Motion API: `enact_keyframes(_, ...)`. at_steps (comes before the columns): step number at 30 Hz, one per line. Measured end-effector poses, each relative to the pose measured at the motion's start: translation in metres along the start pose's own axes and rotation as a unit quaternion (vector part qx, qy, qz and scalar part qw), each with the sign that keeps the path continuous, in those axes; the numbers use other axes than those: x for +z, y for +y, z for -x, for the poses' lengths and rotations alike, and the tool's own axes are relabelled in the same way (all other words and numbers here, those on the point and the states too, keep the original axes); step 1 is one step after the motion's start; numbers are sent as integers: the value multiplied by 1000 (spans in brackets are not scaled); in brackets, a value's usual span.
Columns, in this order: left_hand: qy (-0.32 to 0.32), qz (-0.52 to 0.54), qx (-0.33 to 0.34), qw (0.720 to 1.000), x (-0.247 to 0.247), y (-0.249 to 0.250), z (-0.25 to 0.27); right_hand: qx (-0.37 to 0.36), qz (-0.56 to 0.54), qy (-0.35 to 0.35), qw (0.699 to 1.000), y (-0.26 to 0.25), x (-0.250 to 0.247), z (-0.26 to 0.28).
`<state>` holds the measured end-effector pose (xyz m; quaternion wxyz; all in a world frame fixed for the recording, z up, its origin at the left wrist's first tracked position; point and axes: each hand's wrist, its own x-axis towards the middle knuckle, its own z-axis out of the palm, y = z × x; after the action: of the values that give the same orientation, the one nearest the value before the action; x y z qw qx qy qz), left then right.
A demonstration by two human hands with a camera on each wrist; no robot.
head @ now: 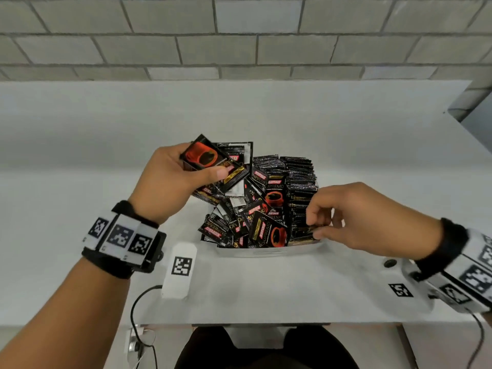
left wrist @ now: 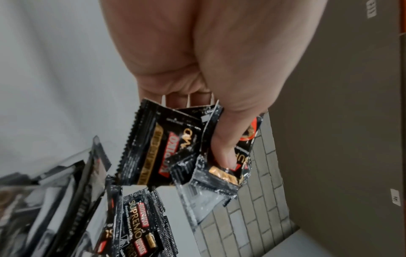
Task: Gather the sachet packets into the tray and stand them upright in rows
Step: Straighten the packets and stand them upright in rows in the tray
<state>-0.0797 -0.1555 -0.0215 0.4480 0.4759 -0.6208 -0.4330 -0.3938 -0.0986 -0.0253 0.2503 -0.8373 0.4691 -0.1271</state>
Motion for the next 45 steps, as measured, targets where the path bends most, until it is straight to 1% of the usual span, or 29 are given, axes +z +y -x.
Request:
enact_keyframes(3, 2, -1, -16, 1000, -1, -3, 11, -40, -15, 31, 999, -3, 11, -2)
enact_keyframes(6, 4, 10, -19, 1000, -2, -3, 19, -70, 3, 48, 996, -5, 17, -5)
enact_keyframes(10, 23, -6, -33, 999, -5, -5, 29, -96, 127, 25, 987, -5, 23, -6)
enact_keyframes(14, 37, -4, -54, 998, -5, -9, 40, -73, 138, 21, 988, -6, 24, -6)
enact_keyframes(17, 47, -18, -62, 997, -4, -10, 45, -47, 92, 12, 995, -12, 23, -4)
enact_keyframes(19, 53, -18, -66, 996, -2, -8, 46, -49, 67, -1, 997, -15, 26, -2)
enact_keyframes(21, 51, -15, -70, 996, 2, -6, 45, -43, 75, 10, 996, -12, 29, -1)
enact_keyframes(23, 48, -6, -74, 996, 5, -5, 45, -18, 92, 25, 995, -8, 27, -1)
enact_keyframes(27, 54, 8, -71, 996, 12, -4, 41, 18, 96, 14, 995, -13, 18, -1)
enact_keyframes(28, 58, 12, -71, 996, 13, -4, 40, 26, 82, 14, 996, -18, 14, -1)
enact_keyframes(29, 58, 21, -74, 995, 15, -4, 39, 31, 54, 32, 998, -25, 11, -1)
enact_keyframes(30, 52, 38, -77, 995, 16, -4, 38, 36, 14, 71, 997, -34, 9, -1)
enact_keyframes(31, 44, 59, -79, 994, 18, -3, 38, 39, -38, 126, 991, -45, 6, -3)
enact_keyframes(33, 27, 103, -79, 991, 23, -2, 37, 49, -155, 228, 960, -65, 5, -10)
enact_keyframes(35, 14, 135, -82, 987, 30, 0, 36, 62, -242, 270, 930, -80, 11, -20)
enact_keyframes(36, 7, 147, -85, 985, 34, 1, 36, 65, -260, 275, 923, -85, 16, -25)
enact_keyframes(39, -15, 200, -108, 974, 43, 1, 39, 79, -247, 264, 929, -87, 29, -35)
enact_keyframes(43, -36, 249, -143, 957, 46, -3, 42, 115, -301, 278, 905, -74, 43, -39)
enact_keyframes(45, -58, 271, -152, 949, 46, -4, 45, 127, -310, 275, 901, -70, 46, -39)
